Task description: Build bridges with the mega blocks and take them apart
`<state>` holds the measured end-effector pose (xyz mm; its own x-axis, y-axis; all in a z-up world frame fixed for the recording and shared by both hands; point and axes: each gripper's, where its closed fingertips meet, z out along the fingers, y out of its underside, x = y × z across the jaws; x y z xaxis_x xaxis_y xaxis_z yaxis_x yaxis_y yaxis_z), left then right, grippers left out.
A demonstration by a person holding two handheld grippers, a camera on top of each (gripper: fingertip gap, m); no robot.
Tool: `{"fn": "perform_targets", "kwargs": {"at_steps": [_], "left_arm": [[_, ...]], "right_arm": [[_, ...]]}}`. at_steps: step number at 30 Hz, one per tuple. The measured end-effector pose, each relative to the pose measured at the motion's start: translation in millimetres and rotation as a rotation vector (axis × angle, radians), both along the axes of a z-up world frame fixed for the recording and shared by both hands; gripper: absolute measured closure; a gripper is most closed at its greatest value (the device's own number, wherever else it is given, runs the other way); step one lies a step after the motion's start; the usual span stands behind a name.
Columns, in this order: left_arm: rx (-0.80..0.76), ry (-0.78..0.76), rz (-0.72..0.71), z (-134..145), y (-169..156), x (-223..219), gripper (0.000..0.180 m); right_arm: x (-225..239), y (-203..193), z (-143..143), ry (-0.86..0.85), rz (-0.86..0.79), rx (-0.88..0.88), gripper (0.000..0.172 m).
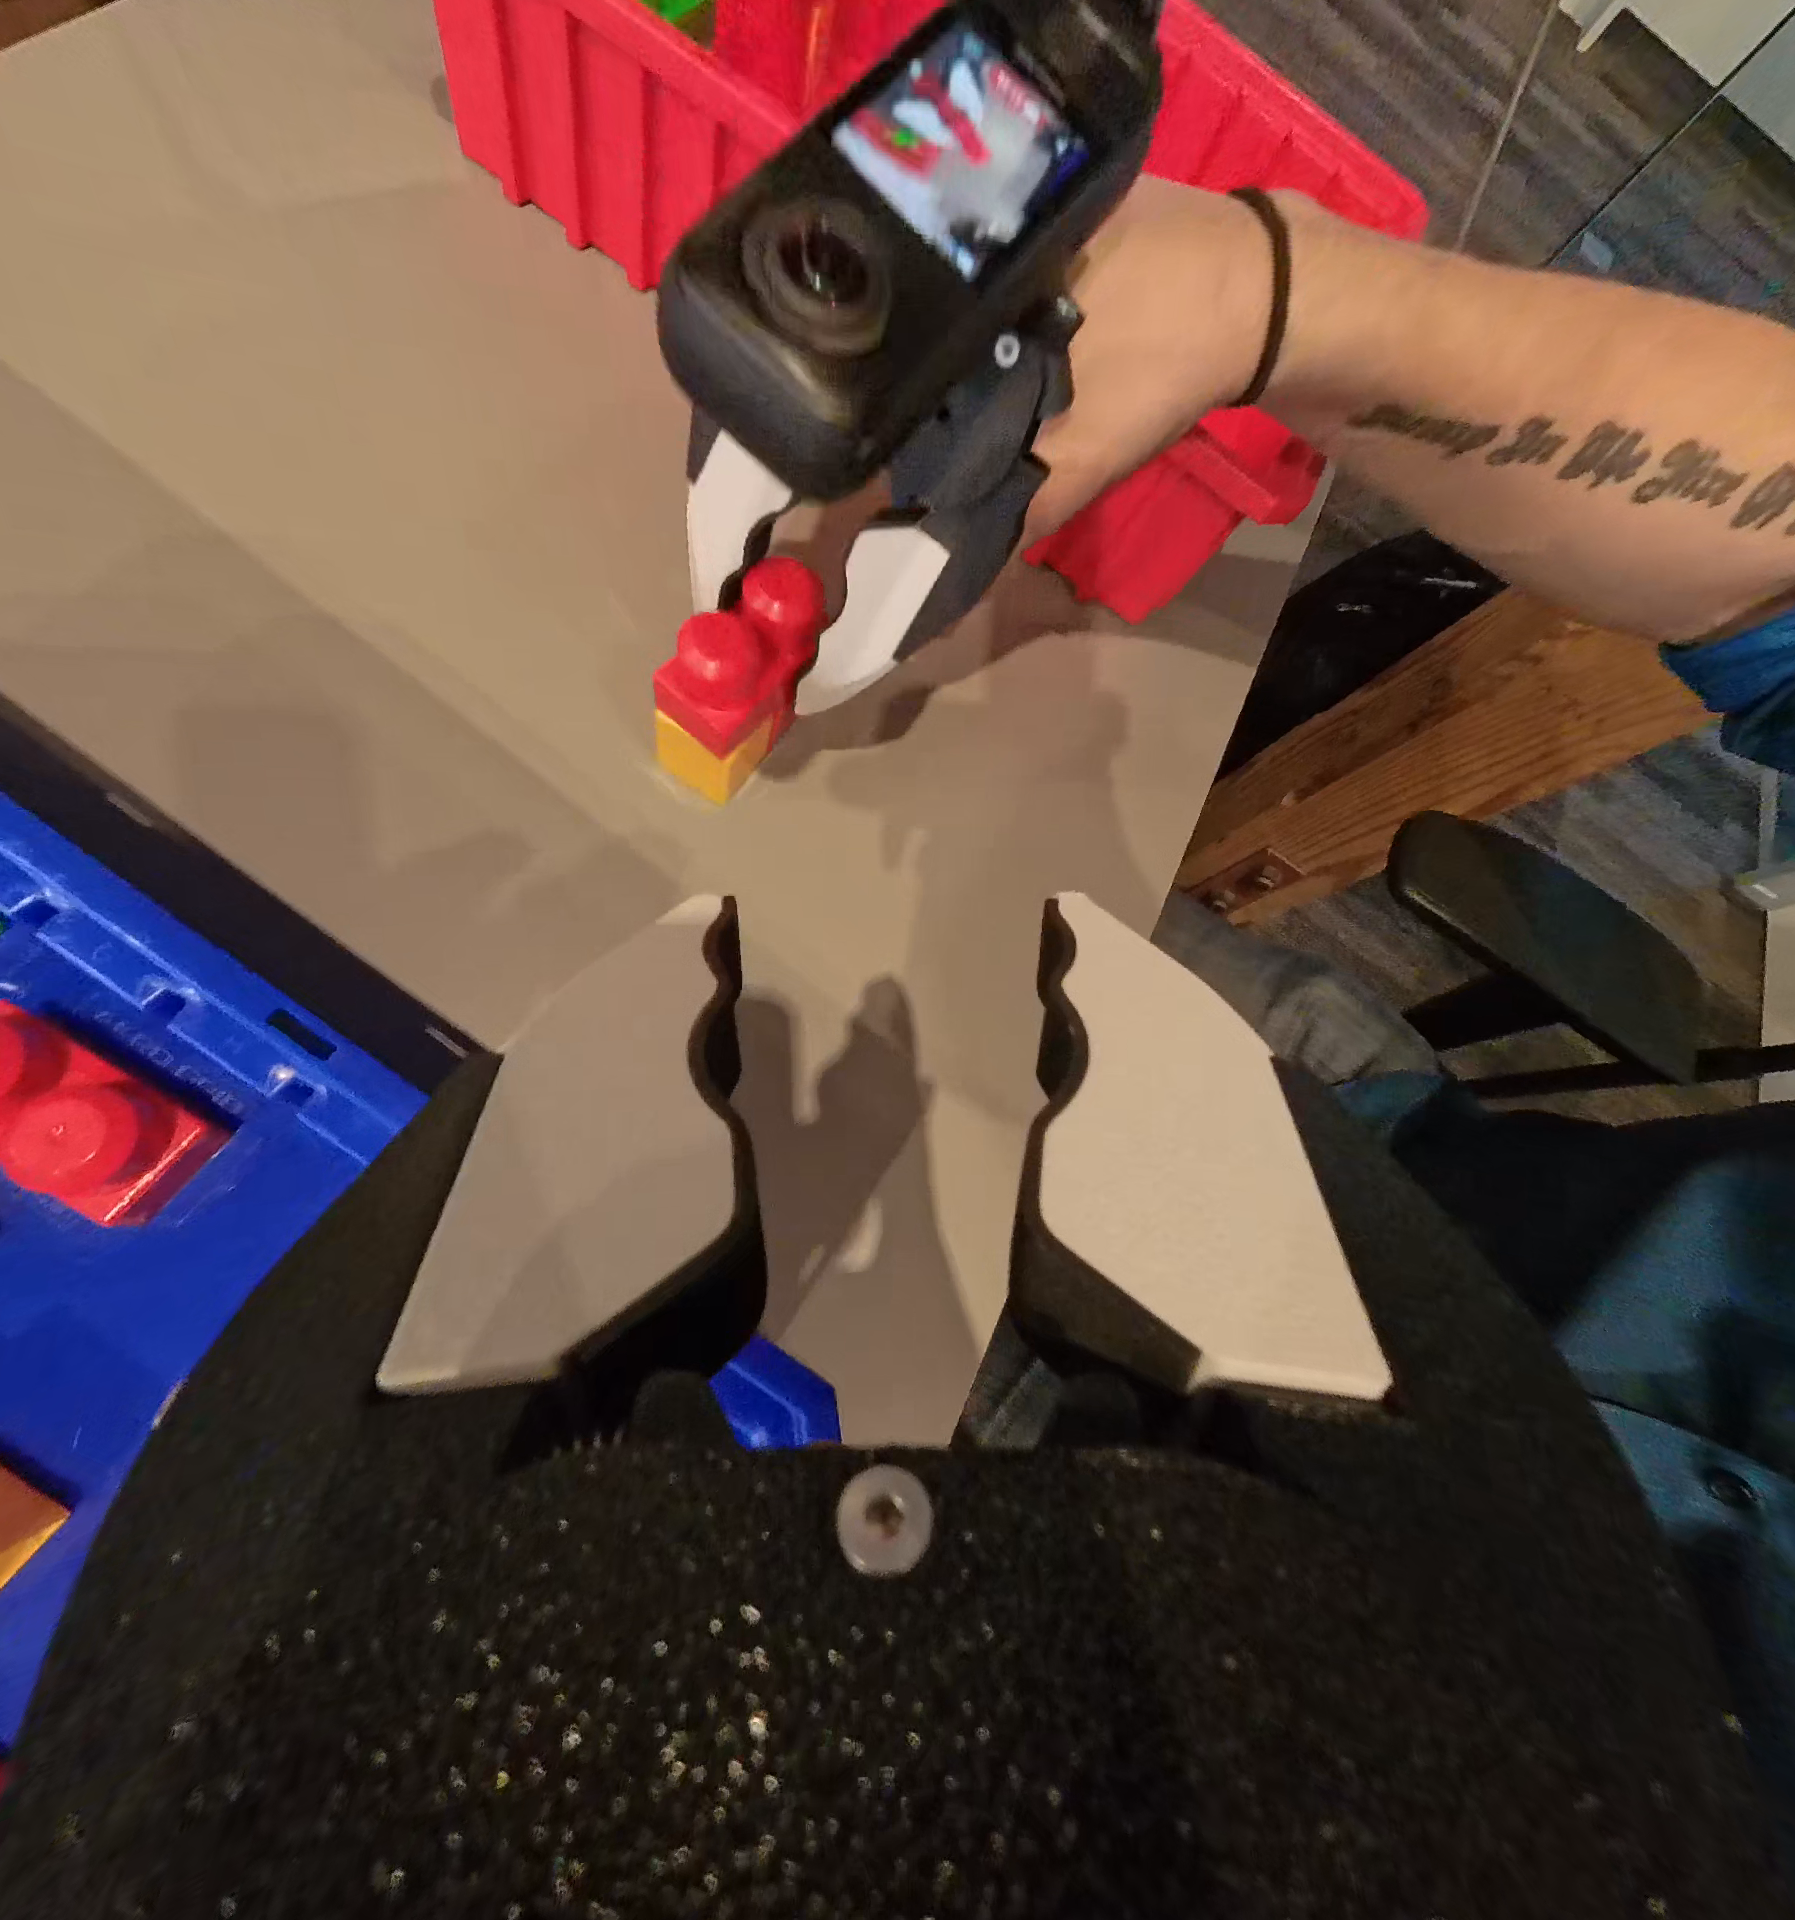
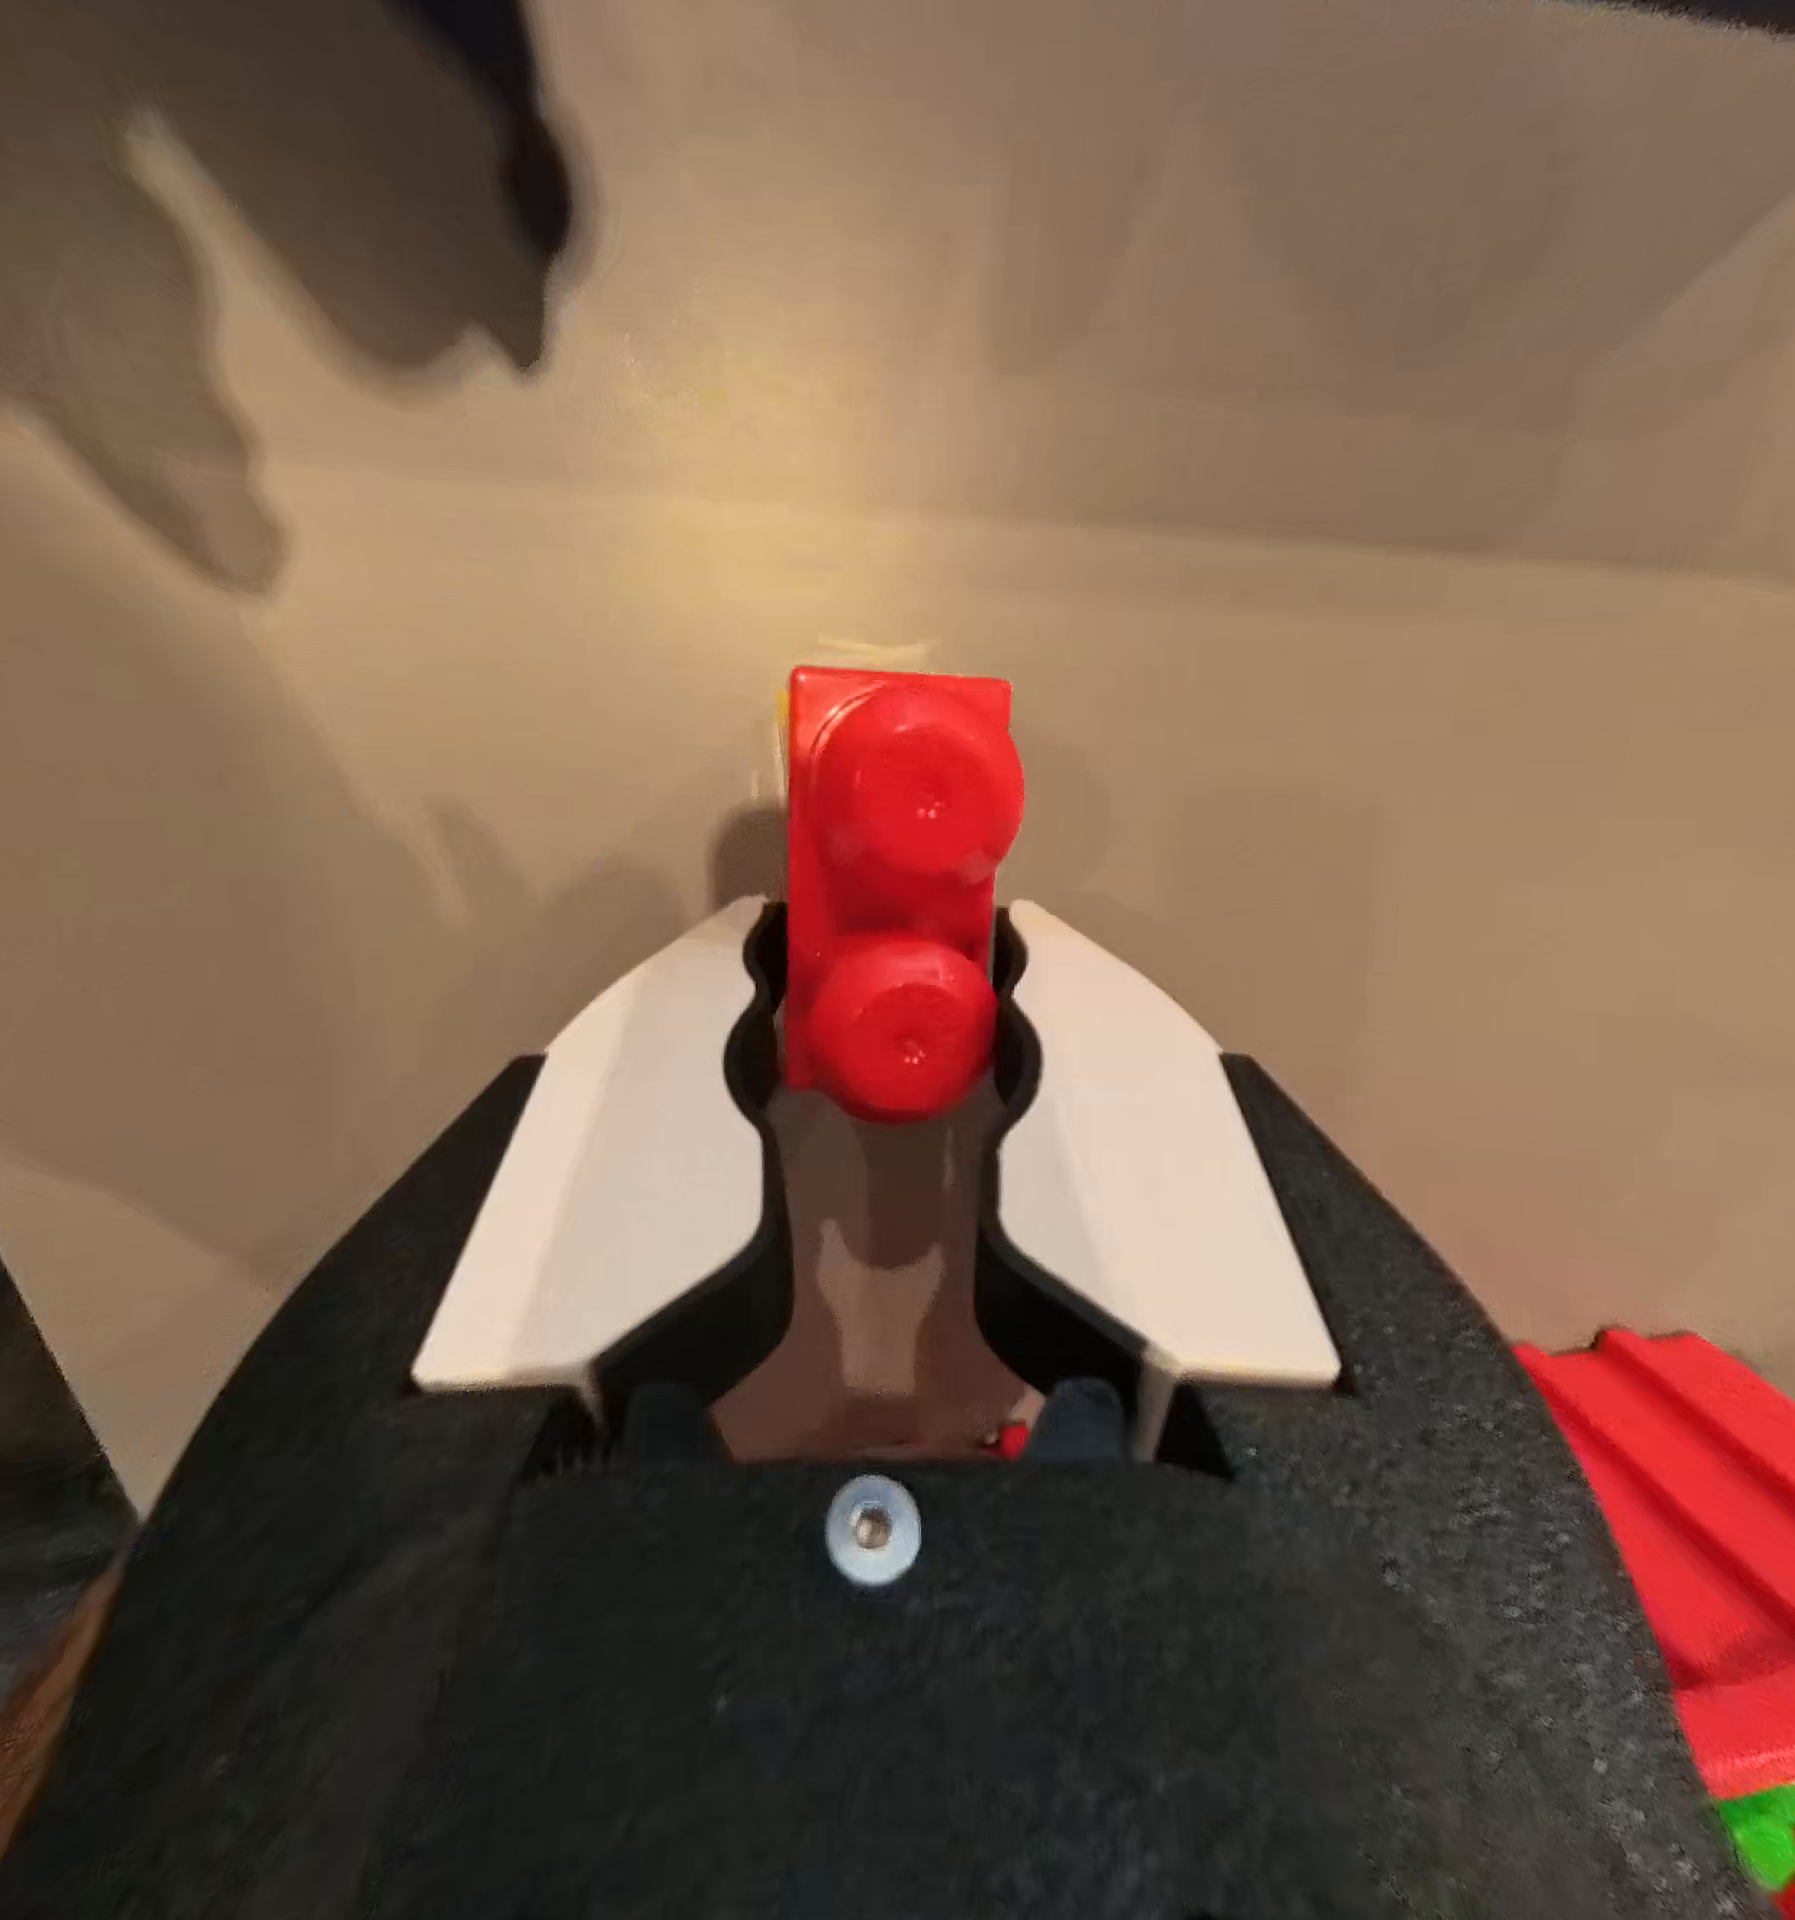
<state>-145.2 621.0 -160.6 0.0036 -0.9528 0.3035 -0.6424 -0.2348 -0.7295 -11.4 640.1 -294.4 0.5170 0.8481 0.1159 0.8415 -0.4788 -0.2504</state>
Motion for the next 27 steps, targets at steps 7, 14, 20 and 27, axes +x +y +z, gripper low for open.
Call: {"fn": "perform_targets", "kwargs": {"at_steps": [7,14,20,27], "left_arm": [[0.003,0.004,-0.005,0,-1,-1,0.126],[0.002,0.019,-0.017,-4,-3,1,0.126],[0.013,0.037,-0.031,-7,-8,3,0.126],[-0.003,0.045,-0.056,-9,-13,3,0.127]], "right_arm": [[-4,-6,8,0.081,-0.019,-0.039,0.125],[17,-21,19,0.088,0.076,-0.038,0.104],[18,-13,27,0.005,0.297,0.076,0.100],[8,1,35,-0.327,0.693,0.079,0.085]]}}
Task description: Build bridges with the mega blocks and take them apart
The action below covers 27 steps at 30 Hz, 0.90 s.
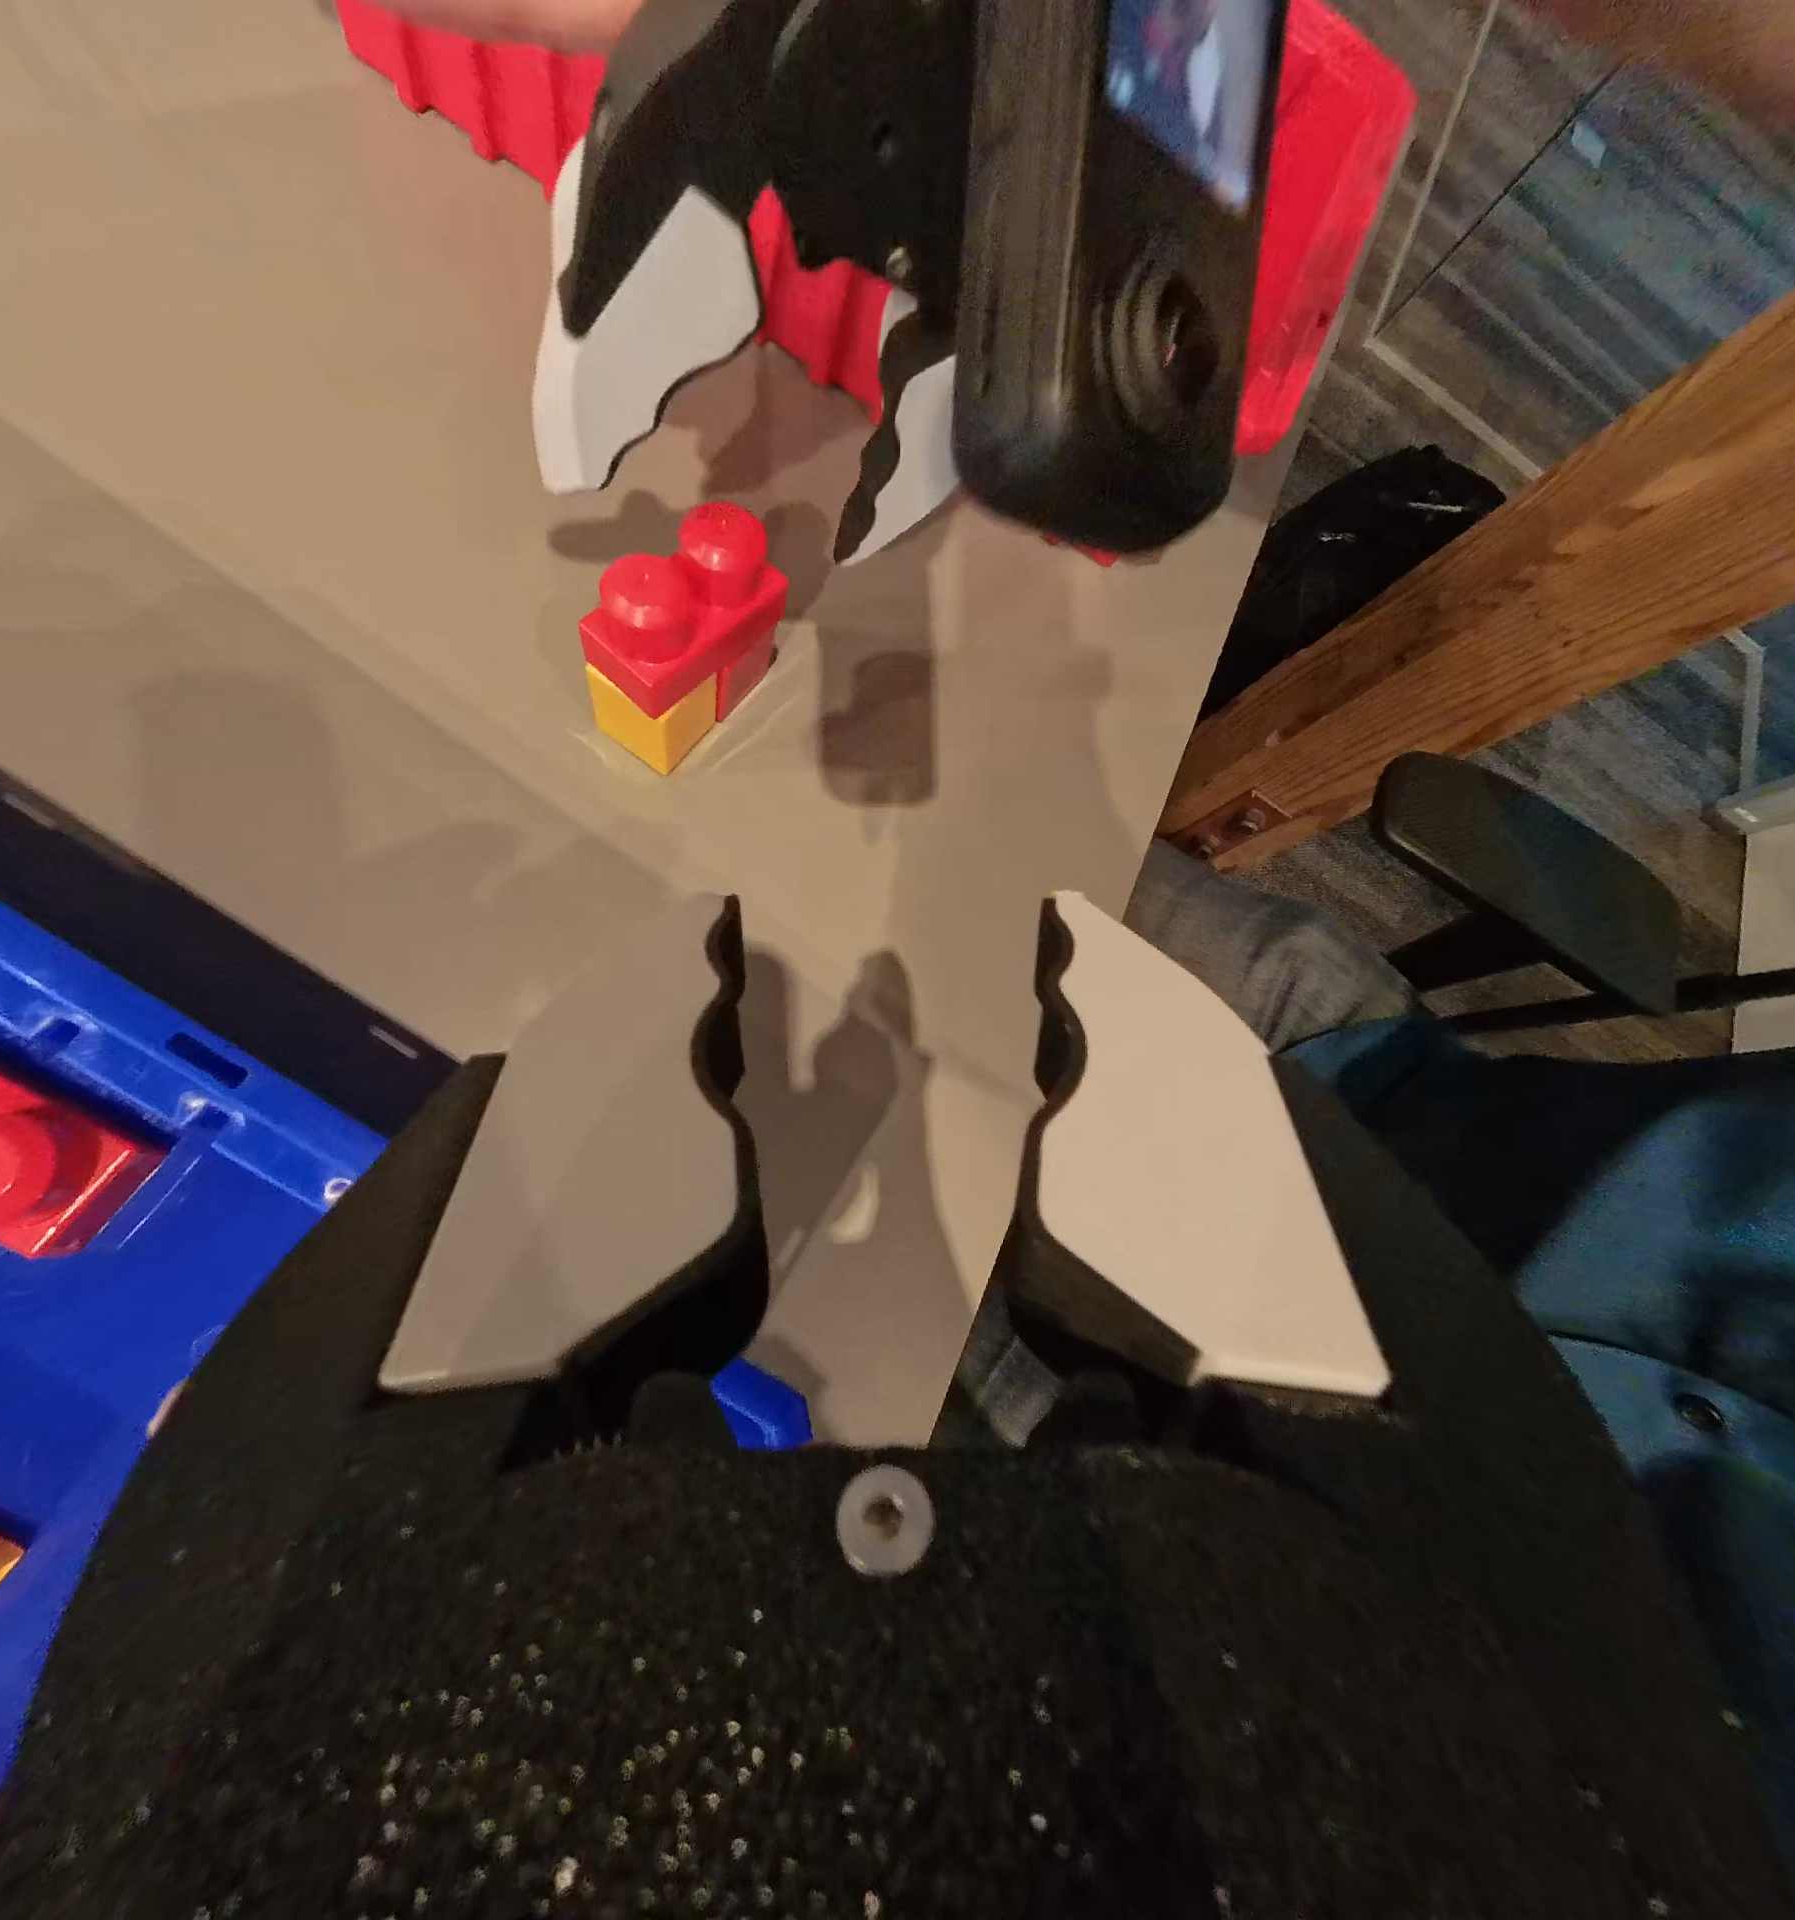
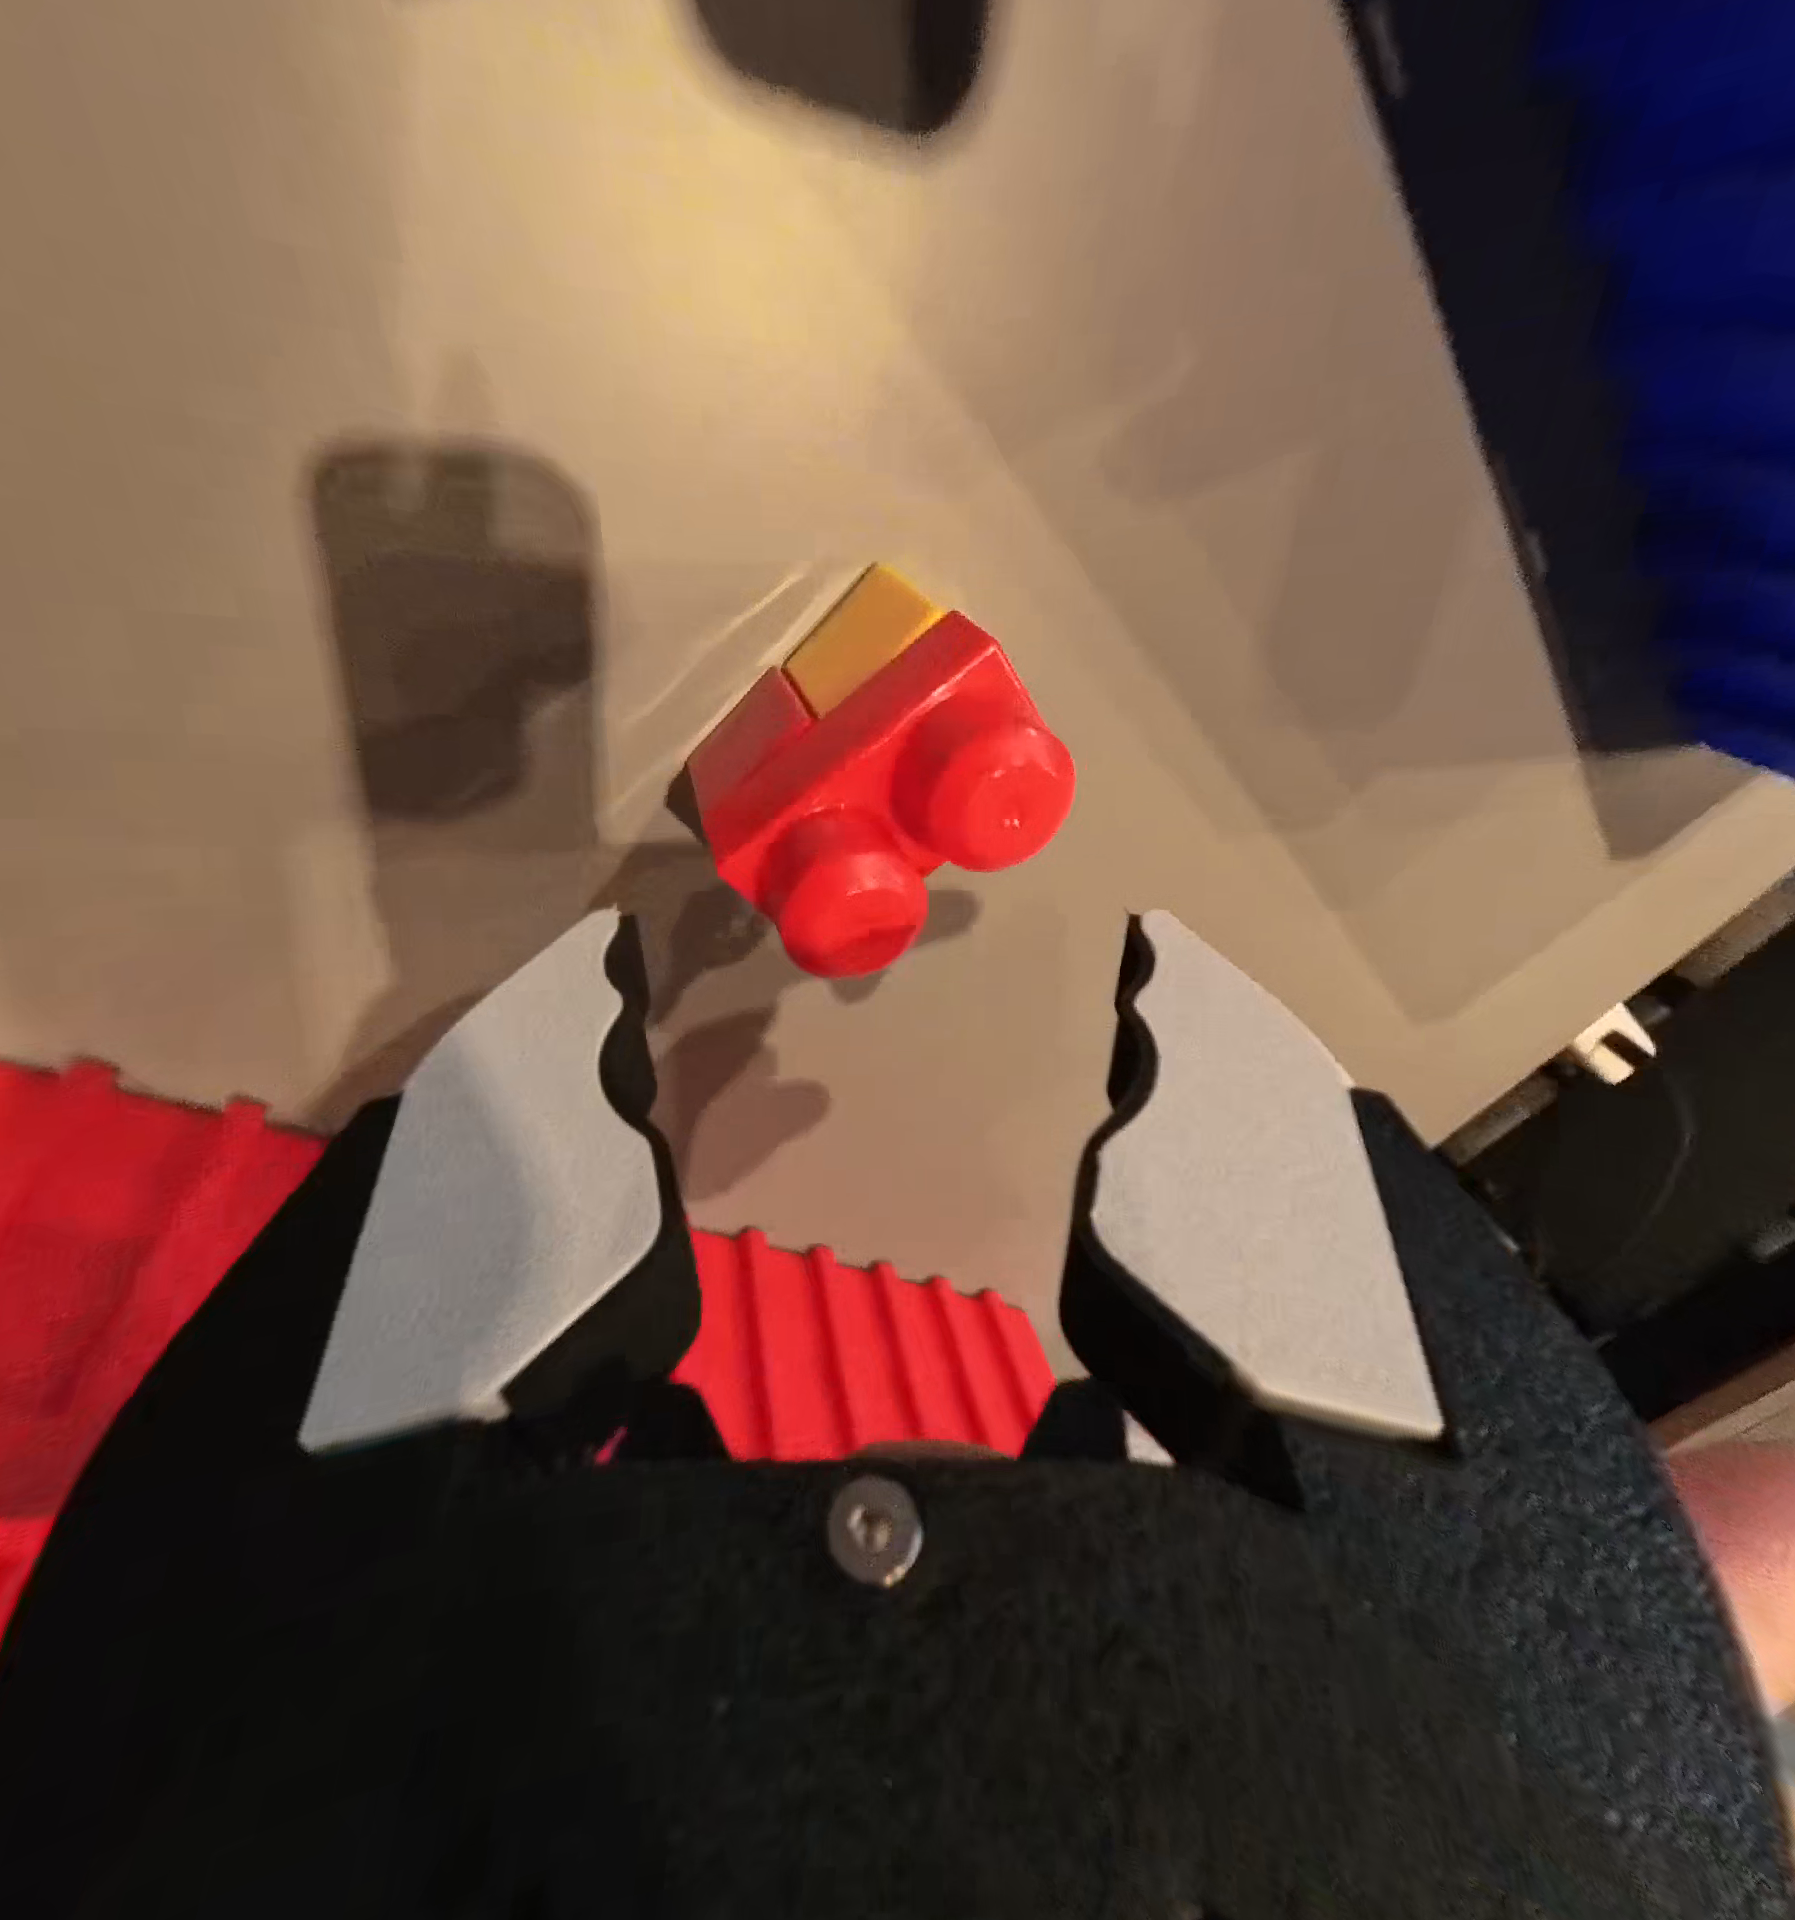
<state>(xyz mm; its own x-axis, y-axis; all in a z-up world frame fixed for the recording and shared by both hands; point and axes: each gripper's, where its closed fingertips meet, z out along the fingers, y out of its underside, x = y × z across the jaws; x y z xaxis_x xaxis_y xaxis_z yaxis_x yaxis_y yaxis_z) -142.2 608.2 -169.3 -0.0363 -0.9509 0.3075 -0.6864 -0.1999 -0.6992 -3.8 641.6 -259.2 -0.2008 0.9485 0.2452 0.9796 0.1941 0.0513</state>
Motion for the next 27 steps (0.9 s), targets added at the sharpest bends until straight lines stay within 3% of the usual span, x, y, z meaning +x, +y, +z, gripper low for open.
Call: {"fn": "perform_targets", "kwargs": {"at_steps": [3,6,13,14,15,16,27], "left_arm": [[0.010,-0.001,0.013,1,4,0,0.127],[0.015,-0.003,0.024,2,8,-3,0.127],[0.009,0.009,0.008,-4,7,-4,0.127],[0.009,0.010,0.004,-4,6,-4,0.127],[0.010,0.009,0.001,-4,5,-2,0.127],[0.012,0.010,-0.002,-4,4,-1,0.127],[0.025,0.033,-0.003,-12,2,5,0.127]], "right_arm": [[-4,4,-9,-0.022,-0.051,-0.090,0.085],[-8,11,-12,0.037,-0.268,-0.162,0.086],[2,-12,-30,0.101,-0.540,-0.310,0.094],[2,-15,-33,0.106,-0.567,-0.311,0.105],[2,-17,-36,0.109,-0.595,-0.304,0.126],[1,-18,-37,0.125,-0.633,-0.301,0.129],[-1,-1,-33,0.467,-1.287,-0.326,0.132]]}}
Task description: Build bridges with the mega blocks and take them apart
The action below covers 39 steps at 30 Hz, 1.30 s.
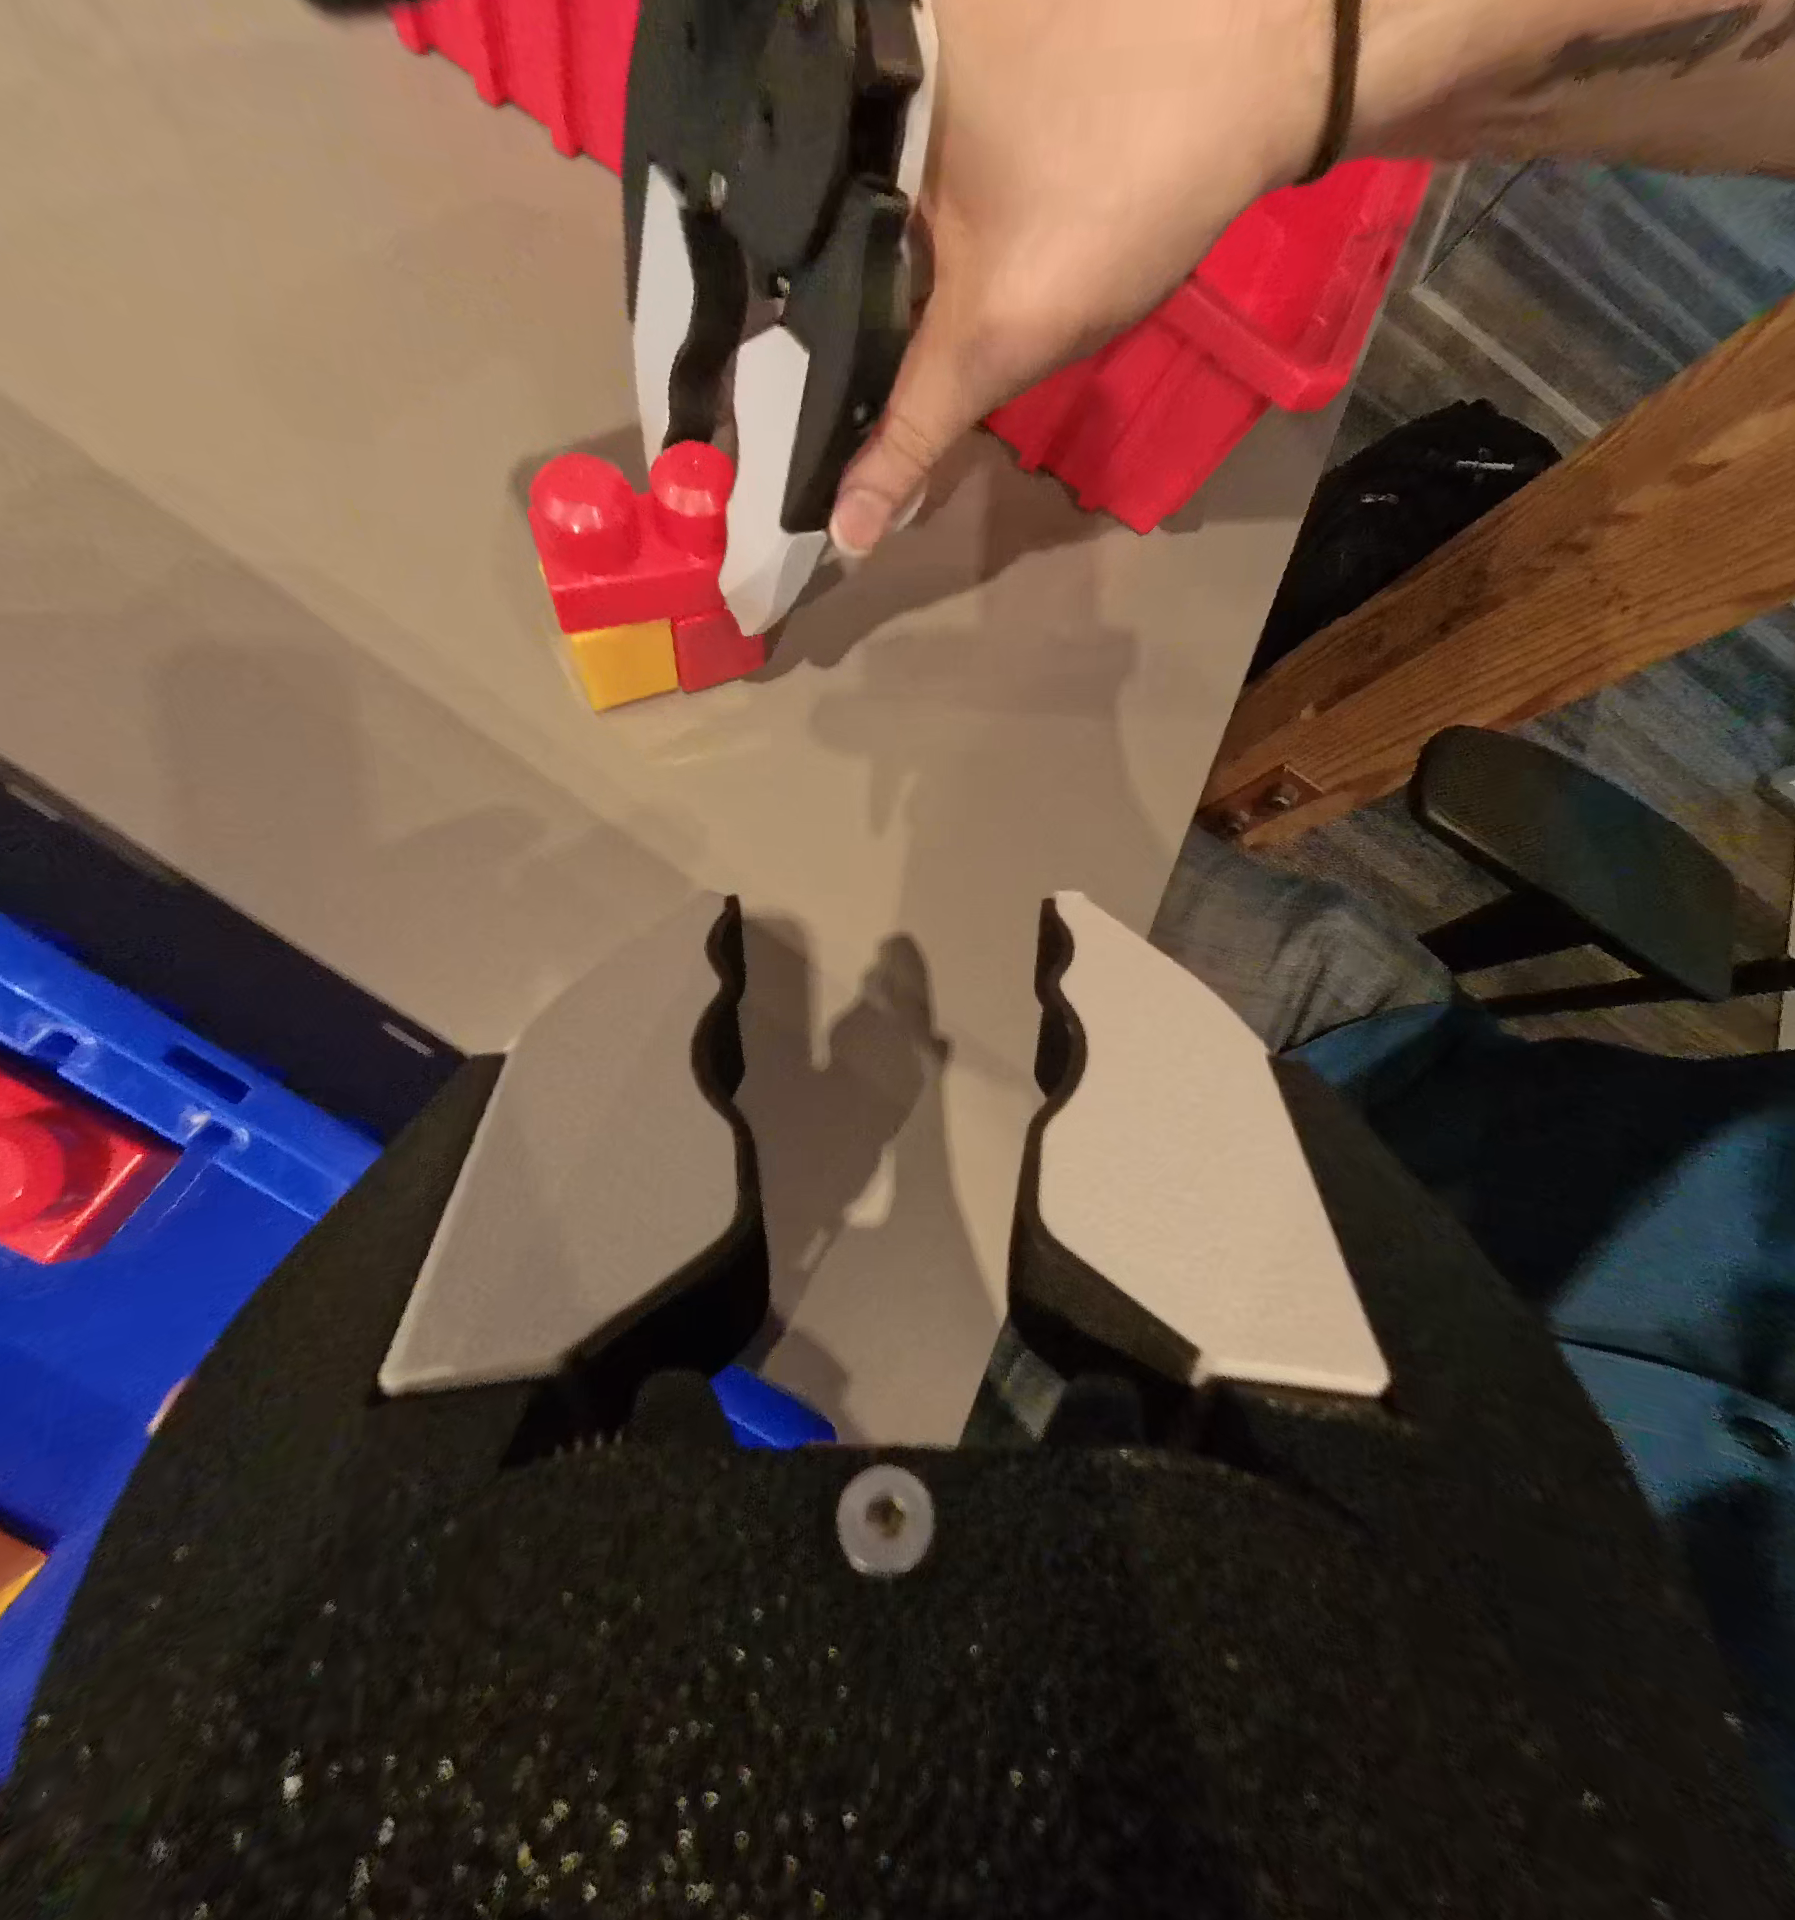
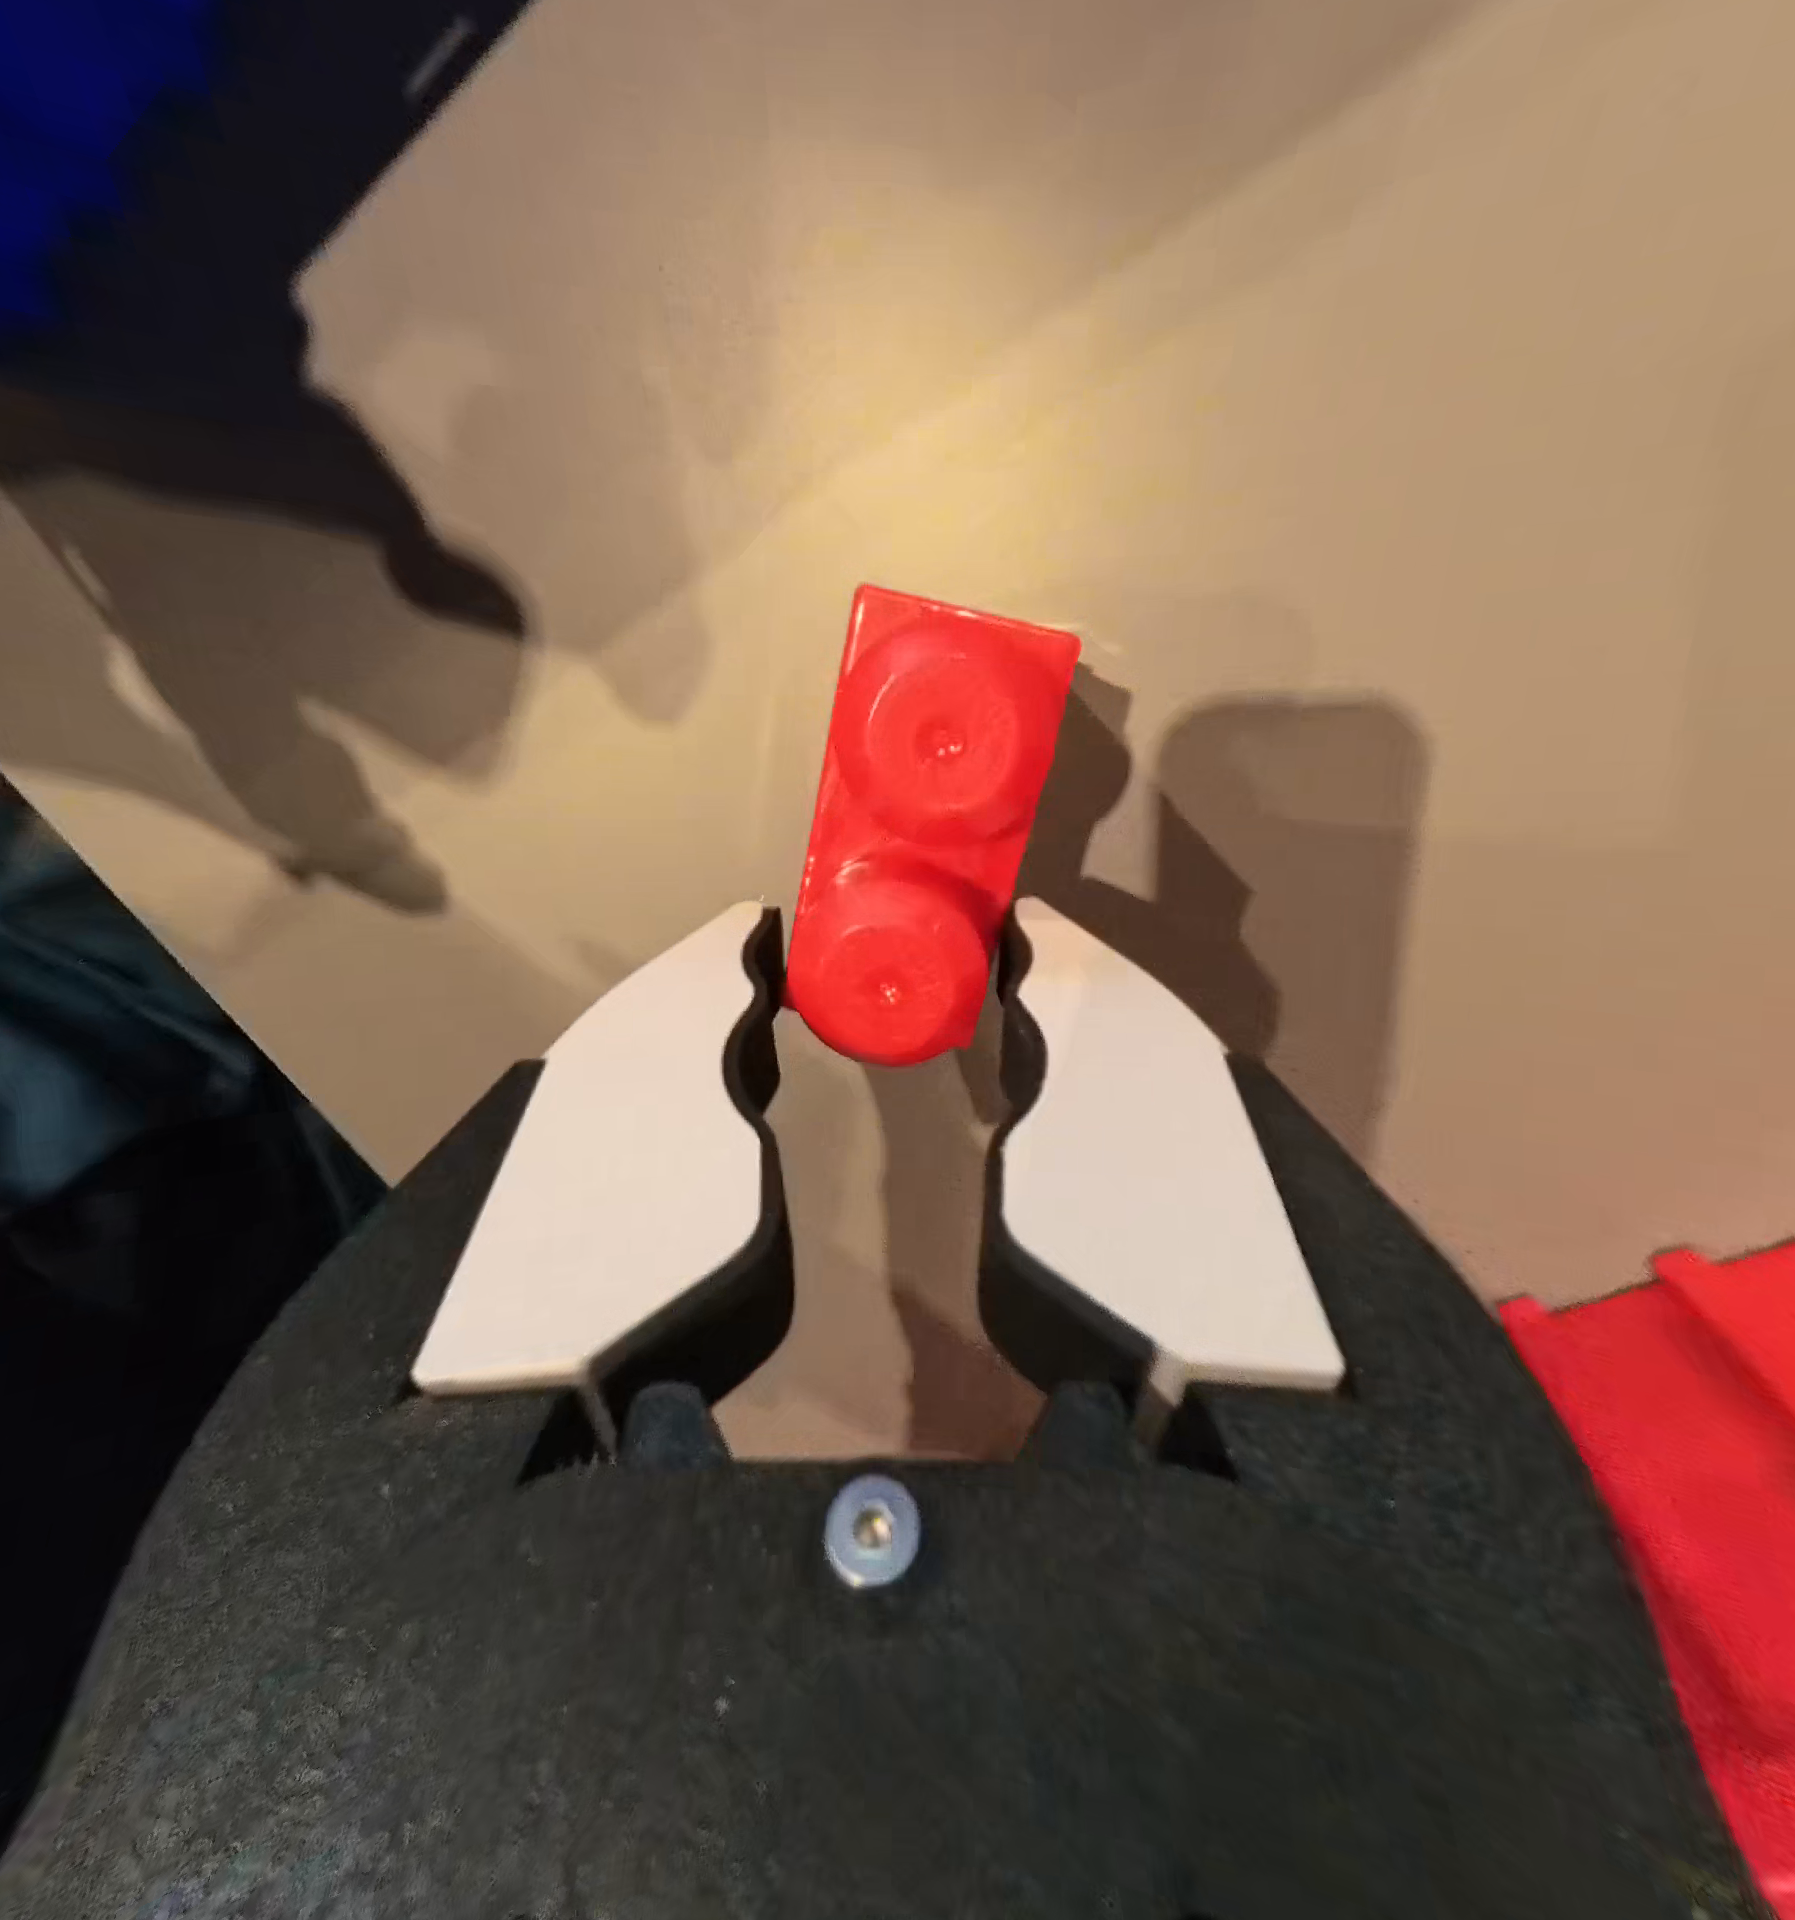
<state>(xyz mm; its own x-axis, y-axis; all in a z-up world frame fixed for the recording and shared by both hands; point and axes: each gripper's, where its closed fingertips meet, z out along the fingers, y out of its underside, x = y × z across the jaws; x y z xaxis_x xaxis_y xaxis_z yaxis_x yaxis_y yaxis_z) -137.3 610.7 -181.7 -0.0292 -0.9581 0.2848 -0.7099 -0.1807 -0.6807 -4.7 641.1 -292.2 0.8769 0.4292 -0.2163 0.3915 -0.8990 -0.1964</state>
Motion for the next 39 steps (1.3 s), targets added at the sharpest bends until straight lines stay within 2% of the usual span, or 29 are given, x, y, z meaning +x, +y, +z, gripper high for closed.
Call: {"fn": "perform_targets", "kwargs": {"at_steps": [3,6,9,10,14,16,20,22,29,37,38,39], "left_arm": [[-0.001,0.001,-0.005,-1,-1,1,0.127],[0.001,0.002,-0.012,-1,-3,2,0.127],[-0.001,0.004,-0.017,-2,-5,3,0.127],[-0.002,0.006,-0.017,-3,-5,2,0.127],[-0.004,0.007,-0.015,-2,-4,1,0.127],[-0.002,0.004,-0.011,-1,-3,0,0.127],[-0.002,-0.002,-0.007,2,-2,-3,0.127],[-0.004,-0.003,-0.009,2,-2,-3,0.127],[-0.007,-0.008,-0.014,4,-1,-5,0.127],[-0.022,0.009,-0.029,-4,2,-4,0.127],[-0.024,0.014,-0.032,-6,2,-3,0.127],[-0.025,0.020,-0.037,-8,2,-3,0.127]], "right_arm": [[0,3,-1,0.069,-0.130,0.017,0.132],[-4,3,-1,0.117,-0.162,0.041,0.131],[-5,0,0,0.084,-0.088,0.071,0.127],[-4,1,1,0.061,-0.066,0.095,0.116],[-9,7,11,-0.019,0.078,0.207,0.099],[-15,10,22,-0.075,0.244,0.275,0.090],[-5,15,41,-0.412,0.922,0.426,0.084],[-16,10,41,-0.336,1.059,0.404,0.085],[-7,21,23,-0.286,1.153,0.198,0.085],[-5,18,-7,-0.311,1.199,0.136,0.085],[-4,14,-10,-0.307,1.203,0.112,0.079],[-2,13,-11,-0.304,1.198,0.102,0.089]]}}
